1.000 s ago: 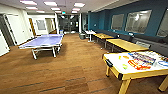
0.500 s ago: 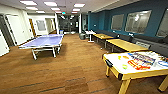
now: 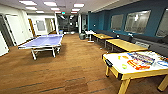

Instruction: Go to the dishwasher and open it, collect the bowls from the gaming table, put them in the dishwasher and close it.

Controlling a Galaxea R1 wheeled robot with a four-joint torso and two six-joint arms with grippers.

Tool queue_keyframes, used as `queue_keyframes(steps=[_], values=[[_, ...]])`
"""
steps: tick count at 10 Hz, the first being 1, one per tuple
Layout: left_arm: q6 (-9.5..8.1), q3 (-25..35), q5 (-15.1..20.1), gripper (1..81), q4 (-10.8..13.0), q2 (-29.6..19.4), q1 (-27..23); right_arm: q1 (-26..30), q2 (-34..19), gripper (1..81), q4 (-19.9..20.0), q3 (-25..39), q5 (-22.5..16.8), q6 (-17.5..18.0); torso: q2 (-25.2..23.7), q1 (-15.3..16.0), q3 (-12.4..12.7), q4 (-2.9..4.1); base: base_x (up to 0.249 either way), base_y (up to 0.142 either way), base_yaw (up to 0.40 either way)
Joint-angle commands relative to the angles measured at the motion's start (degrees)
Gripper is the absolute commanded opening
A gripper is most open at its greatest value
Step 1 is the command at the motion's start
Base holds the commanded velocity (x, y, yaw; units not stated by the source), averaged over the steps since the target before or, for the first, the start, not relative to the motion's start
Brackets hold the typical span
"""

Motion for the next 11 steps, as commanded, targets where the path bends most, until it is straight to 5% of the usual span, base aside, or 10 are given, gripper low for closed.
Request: queue_keyframes(steps=[1, 11], values=[[0.54, 0.3, 2.8, 81.1, 0.7, -0.3, -2.0, 2.6, 0.0, 81.1, 0.2, 0.2, -2.7, -0.2, 0.0, 0.0, 0.0, 0.00, 0.000, 0.000, -0.341], [0.54, 0.2, 3.1, 81.1, 0.8, -0.2, -2.0, 2.5, 0.2, 81.1, 0.1, 0.2, -2.7, -0.2, 0.0, 0.0, 0.0, 0.00, 0.000, 0.000, -0.367]])
